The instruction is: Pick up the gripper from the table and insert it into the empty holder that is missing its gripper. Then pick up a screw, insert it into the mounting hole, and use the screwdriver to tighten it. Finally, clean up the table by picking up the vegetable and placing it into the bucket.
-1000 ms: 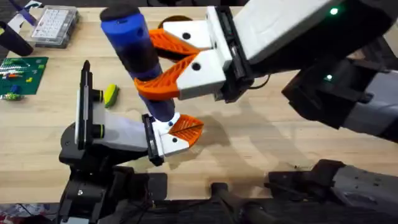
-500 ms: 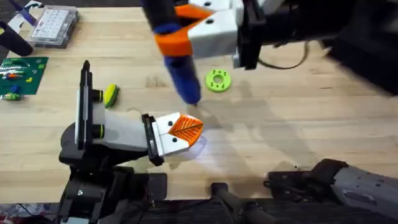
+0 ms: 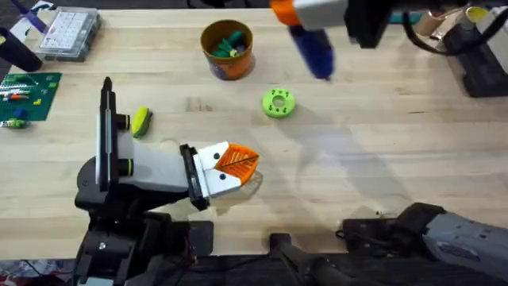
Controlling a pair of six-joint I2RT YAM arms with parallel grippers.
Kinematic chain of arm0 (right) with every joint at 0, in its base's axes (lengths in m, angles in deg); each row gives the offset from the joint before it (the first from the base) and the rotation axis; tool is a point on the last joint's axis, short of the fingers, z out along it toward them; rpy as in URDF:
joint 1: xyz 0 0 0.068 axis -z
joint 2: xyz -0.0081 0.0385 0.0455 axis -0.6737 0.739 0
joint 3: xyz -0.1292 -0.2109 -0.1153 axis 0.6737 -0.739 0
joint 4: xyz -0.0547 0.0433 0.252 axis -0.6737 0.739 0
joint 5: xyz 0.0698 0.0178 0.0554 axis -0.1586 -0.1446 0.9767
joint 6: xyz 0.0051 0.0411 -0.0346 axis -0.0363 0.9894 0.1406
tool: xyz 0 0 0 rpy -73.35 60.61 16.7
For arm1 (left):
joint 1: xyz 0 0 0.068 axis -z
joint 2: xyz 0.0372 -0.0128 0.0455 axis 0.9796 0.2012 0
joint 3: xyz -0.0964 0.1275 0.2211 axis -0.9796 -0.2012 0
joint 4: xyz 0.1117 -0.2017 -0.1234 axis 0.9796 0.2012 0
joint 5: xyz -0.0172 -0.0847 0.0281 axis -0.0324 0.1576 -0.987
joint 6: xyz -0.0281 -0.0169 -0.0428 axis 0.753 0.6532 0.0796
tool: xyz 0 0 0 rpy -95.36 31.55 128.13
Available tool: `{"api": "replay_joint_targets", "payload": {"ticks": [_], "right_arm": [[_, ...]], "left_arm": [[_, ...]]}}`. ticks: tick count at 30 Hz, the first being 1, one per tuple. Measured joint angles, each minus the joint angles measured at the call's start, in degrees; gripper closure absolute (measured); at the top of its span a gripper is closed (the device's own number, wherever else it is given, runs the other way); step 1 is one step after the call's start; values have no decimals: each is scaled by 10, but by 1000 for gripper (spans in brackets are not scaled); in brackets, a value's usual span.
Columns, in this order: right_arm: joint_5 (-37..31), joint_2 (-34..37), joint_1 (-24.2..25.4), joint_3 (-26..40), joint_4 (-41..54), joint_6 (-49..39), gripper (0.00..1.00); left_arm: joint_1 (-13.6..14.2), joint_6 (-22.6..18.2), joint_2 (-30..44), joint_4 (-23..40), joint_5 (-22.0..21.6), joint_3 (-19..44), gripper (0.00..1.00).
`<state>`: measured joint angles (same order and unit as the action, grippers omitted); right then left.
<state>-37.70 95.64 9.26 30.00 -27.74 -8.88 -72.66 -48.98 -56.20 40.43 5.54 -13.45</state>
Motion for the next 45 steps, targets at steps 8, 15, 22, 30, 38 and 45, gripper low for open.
{"api": "replay_joint_targets", "payload": {"ticks": [8, 15, 22, 30, 38, 45], "right_arm": [[-121, 56, 52, 2, 154, -190, 975], [-144, 186, 140, 3, 147, -278, 975], [-179, 325, 207, 4, 139, -347, 975], [-253, 425, 214, 4, 105, -380, 899], [-272, 426, 211, 5, 105, -387, 25], [-276, 424, 207, 5, 103, -298, 5]], "left_arm": [[0, -7, 0, -6, -30, 0, 984], [0, -9, 0, -17, -108, 0, 984], [0, -9, 0, -21, -139, 0, 984], [0, -9, 0, -22, -151, 0, 984], [0, -9, 0, -23, -152, 0, 977], [0, -12, 0, -23, -158, 0, 90]]}}
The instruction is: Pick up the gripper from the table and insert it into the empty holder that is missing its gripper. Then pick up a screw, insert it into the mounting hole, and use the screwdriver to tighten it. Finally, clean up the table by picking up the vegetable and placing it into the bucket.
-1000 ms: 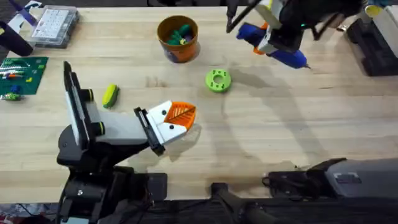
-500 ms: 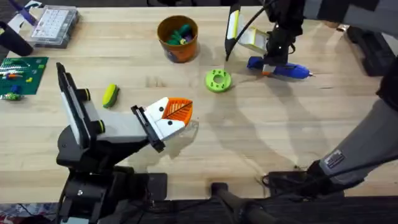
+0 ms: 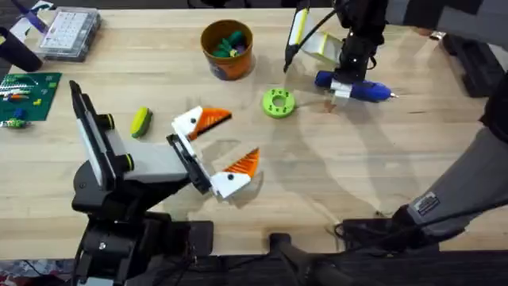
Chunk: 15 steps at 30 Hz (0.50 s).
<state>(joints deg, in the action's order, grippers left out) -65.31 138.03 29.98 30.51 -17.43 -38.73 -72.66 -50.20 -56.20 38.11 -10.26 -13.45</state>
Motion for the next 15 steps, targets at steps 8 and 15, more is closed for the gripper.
{"api": "replay_joint_targets", "payload": {"ticks": [8, 15], "right_arm": [[0, -84, -29, 0, 7, 148, 5], [1, -202, -60, 1, 20, 288, 4]], "left_arm": [[0, 7, 0, -10, -8, 0, 14], [0, 30, 1, -28, -56, 12, 15]]}}
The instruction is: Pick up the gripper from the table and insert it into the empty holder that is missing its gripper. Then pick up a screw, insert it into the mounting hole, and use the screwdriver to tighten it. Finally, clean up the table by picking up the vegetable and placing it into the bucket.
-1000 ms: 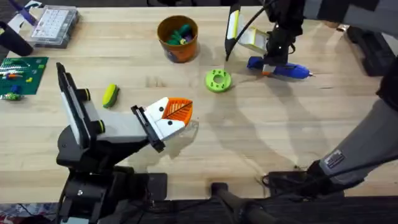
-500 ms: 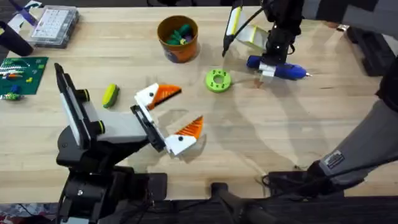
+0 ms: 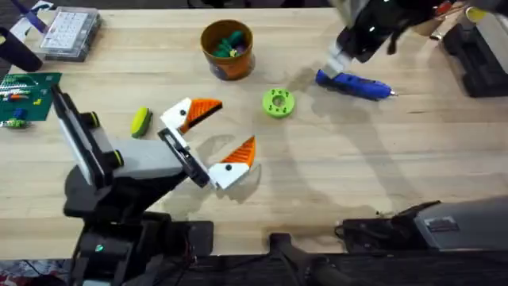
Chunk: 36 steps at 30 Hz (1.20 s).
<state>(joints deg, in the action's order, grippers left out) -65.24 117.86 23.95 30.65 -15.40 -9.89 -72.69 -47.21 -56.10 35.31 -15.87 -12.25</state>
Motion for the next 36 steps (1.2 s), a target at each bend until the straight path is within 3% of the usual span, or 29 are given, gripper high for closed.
{"api": "replay_joint_targets", "payload": {"ticks": [3, 8, 14, 19, 24, 30, 36], "right_arm": [[1, -53, -7, 0, 0, 77, 4], [2, -139, -7, 1, -1, 191, 5], [2, -223, -7, 3, 22, 263, 5], [2, -241, -7, 3, 55, 284, 5], [6, -237, -7, 3, 60, 289, 6], [6, -231, -7, 3, 63, 291, 5], [6, -223, -7, 3, 64, 291, 4]], "left_arm": [[0, -10, 16, 40, -29, 46, 15], [0, -58, 124, 185, -95, 207, 15], [0, -112, 284, 390, -208, 399, 15], [0, -134, 381, 503, -317, 510, 15], [-1, -142, 429, 513, -352, 552, 14], [-1, -147, 442, 510, -365, 555, 14], [-10, -136, 442, 533, -419, 556, 14]]}}
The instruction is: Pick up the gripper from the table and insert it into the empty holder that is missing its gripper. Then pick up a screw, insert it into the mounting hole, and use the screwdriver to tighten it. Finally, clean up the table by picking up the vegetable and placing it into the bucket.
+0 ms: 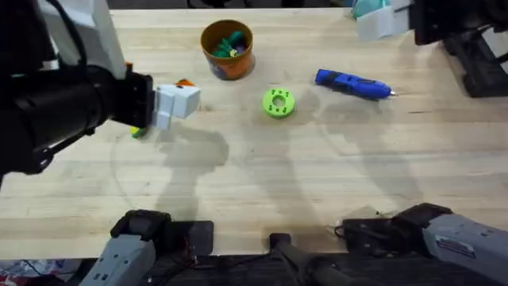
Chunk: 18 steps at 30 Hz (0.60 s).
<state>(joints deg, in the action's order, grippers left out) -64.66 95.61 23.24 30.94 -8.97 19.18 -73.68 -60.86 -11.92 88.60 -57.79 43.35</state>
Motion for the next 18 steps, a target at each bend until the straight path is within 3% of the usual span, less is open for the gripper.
{"api": "replay_joint_targets", "payload": {"ticks": [4, 5, 8, 18], "right_arm": [[0, 1, 0, 0, 0, 0, 5], [0, 1, 0, 0, 0, 0, 5], [0, 1, 0, 0, 0, 0, 5], [0, 1, 0, 0, 0, 0, 5]], "left_arm": [[-46, 6, 8, 19, -30, 0, 14], [-97, 9, 24, 18, -43, 0, 14], [-135, 10, 45, 18, -47, 0, 17], [-135, 10, 45, 18, -47, 0, 17]]}}
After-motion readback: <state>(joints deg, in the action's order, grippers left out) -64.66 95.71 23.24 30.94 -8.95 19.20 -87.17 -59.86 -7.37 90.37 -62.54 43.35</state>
